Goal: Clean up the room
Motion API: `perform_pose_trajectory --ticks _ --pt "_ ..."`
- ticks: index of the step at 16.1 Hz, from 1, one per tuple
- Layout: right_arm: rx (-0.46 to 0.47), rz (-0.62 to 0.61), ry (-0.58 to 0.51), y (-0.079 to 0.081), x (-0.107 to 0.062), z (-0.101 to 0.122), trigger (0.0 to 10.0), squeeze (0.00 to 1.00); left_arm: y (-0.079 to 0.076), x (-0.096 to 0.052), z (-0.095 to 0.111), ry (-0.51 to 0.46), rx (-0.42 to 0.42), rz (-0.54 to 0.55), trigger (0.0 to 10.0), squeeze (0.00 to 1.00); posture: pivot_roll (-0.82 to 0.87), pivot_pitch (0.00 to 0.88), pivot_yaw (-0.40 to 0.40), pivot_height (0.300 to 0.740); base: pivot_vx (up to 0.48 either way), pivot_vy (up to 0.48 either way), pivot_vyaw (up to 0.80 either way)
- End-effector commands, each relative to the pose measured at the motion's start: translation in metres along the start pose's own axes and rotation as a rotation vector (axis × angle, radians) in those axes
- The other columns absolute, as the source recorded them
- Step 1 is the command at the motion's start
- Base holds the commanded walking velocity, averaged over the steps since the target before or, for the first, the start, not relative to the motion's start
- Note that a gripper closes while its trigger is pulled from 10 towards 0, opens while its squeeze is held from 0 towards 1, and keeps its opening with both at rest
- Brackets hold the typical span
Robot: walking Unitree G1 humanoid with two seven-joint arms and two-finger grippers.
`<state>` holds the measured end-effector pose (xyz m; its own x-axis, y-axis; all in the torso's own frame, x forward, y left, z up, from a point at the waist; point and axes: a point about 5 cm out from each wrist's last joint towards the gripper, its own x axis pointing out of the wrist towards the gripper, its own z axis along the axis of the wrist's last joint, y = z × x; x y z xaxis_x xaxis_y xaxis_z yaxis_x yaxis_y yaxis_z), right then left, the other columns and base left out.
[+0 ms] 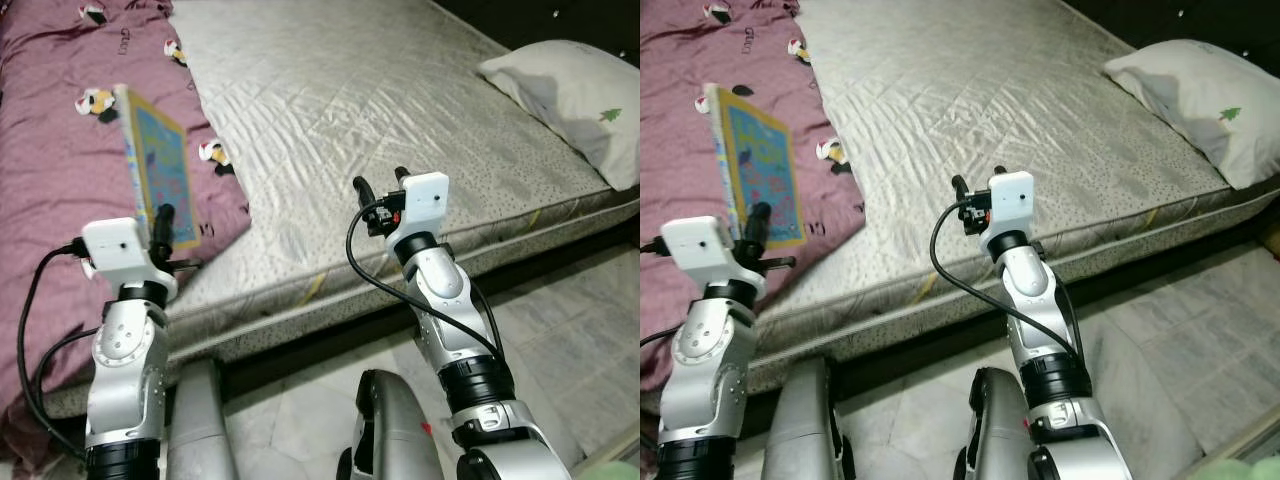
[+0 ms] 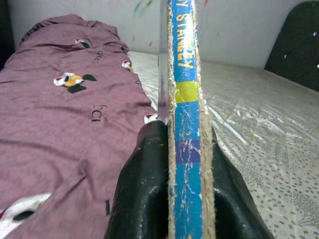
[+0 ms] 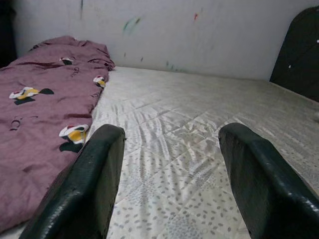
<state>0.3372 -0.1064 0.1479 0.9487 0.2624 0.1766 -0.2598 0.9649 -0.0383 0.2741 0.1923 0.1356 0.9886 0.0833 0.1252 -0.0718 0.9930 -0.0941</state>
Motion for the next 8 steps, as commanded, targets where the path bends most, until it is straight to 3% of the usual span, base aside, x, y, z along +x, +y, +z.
perform_pose_trajectory --ticks 1,7,8 --pt "0.0 -0.016 -0.004 -0.0058 0.0003 0.0008 10.0 0.0 -0.0033 0.0026 0.0108 -0.045 0.016 -0.001 10.0 0.0 0.03 0.0 -0.082 0.652 0.0 0.0 0.0" --pt "-0.01 -0.025 -0.008 -0.0102 -0.0013 0.0014 10.0 0.0 -0.0056 -0.0008 0.0043 -0.002 0.03 0.004 10.0 0.0 0.02 0.0 -0.076 0.722 0.0 0.0 0.0" --pt "-0.012 -0.026 -0.003 -0.0109 -0.0026 0.0004 10.0 0.0 -0.0102 -0.003 0.0023 0.008 0.073 0.003 10.0 0.0 0.02 0.0 -0.077 0.737 0.0 0.0 0.0"
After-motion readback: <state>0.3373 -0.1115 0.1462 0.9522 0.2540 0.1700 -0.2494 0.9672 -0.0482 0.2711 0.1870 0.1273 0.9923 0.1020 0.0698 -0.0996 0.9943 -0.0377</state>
